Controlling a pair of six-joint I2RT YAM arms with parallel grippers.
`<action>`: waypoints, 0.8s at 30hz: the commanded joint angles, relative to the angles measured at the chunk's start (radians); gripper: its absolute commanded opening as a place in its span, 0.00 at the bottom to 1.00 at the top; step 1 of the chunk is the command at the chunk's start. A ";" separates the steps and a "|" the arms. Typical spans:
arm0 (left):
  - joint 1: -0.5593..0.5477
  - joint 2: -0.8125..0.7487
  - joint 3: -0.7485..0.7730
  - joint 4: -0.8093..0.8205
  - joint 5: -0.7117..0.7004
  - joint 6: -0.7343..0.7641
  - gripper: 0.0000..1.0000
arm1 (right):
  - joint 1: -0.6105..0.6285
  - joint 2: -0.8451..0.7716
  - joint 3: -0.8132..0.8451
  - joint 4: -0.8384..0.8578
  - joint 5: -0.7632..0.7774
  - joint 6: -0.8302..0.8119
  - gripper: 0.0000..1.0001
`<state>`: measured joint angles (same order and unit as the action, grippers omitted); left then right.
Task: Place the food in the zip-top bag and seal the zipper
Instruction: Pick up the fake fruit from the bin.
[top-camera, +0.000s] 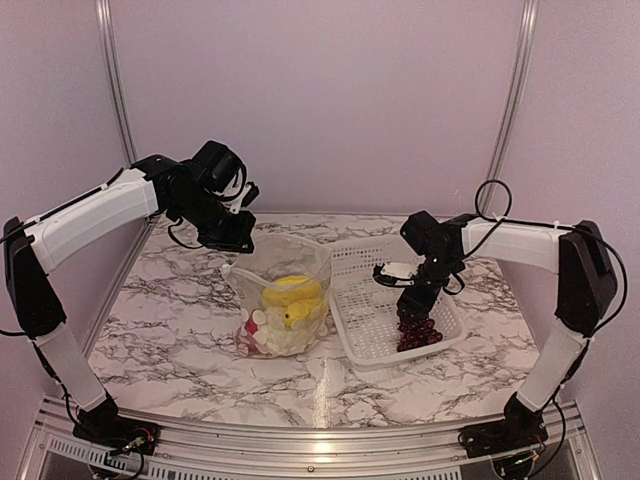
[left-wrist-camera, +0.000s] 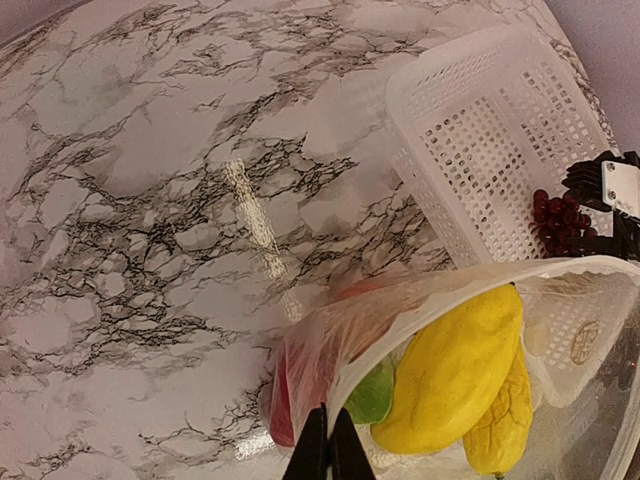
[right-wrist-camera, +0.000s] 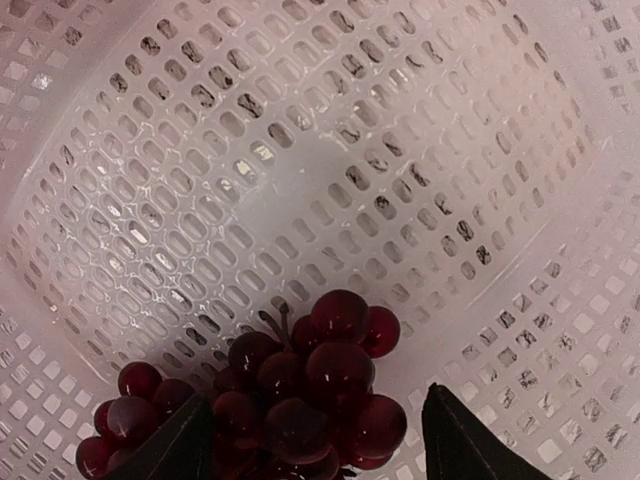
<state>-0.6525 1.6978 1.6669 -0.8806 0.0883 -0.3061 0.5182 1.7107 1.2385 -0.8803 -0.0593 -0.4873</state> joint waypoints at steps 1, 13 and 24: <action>0.005 -0.007 -0.016 0.005 0.002 0.006 0.00 | -0.020 0.031 0.000 0.021 0.034 0.063 0.67; 0.005 -0.003 -0.012 0.006 0.010 0.006 0.00 | -0.021 0.118 0.101 -0.023 -0.070 0.051 0.18; 0.005 0.010 -0.010 0.005 0.011 0.003 0.00 | -0.019 0.048 0.479 -0.101 -0.306 -0.056 0.00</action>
<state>-0.6525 1.6978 1.6665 -0.8795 0.0891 -0.3061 0.5053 1.8191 1.5726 -0.9535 -0.2169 -0.4911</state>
